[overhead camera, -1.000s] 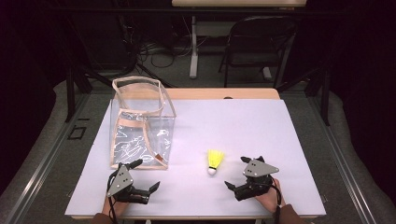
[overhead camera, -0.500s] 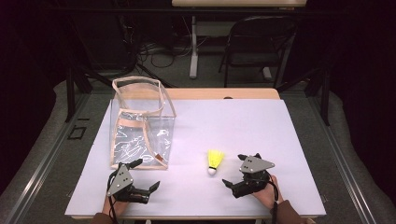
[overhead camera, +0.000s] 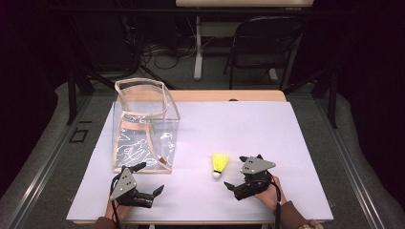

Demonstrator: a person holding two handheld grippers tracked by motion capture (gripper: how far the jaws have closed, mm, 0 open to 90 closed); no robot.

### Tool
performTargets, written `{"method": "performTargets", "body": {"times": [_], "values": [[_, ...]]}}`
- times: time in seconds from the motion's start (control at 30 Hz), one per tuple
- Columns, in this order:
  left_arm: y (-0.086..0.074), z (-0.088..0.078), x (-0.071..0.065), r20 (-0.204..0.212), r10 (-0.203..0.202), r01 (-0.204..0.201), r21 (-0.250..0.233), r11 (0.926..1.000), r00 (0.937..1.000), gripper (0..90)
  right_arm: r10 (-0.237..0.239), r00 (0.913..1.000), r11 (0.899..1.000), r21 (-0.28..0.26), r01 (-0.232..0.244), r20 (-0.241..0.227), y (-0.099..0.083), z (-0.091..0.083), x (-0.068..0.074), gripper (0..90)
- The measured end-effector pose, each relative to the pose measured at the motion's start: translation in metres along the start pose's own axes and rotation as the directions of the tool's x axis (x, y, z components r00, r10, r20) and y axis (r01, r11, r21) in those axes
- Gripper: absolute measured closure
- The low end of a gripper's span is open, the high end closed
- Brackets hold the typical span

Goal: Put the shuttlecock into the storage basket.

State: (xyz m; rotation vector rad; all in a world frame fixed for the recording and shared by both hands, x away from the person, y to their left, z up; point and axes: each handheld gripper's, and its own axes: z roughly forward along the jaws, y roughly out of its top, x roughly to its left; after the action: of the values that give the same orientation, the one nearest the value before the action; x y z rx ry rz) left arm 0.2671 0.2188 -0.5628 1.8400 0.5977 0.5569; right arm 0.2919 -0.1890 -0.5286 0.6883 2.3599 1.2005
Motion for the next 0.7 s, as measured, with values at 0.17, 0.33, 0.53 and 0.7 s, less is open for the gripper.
{"method": "performTargets", "body": {"times": [0.17,0.33,0.53,0.7], "values": [[0.0,0.0,0.0,0.0,0.001,-0.001,0.0,1.0,1.0,0.0,0.003,1.0,1.0,0.004,-0.003,-0.009,0.004,0.003,-0.003,0.0],[0.0,0.0,0.0,0.001,0.001,-0.001,0.0,1.0,1.0,0.0,0.002,0.9998,1.0,0.008,-0.002,-0.021,0.009,0.008,-0.005,0.0],[0.0,0.0,0.0,0.0,0.003,-0.003,-0.001,1.0,1.0,0.0,0.007,0.9994,1.0,0.018,-0.006,-0.033,0.014,0.012,-0.007,0.0],[0.0,0.0,0.0,0.002,0.005,-0.005,0.0,1.0,1.0,0.0,0.016,0.9986,0.999,0.036,-0.014,-0.051,0.018,0.017,-0.01,0.0]]}}
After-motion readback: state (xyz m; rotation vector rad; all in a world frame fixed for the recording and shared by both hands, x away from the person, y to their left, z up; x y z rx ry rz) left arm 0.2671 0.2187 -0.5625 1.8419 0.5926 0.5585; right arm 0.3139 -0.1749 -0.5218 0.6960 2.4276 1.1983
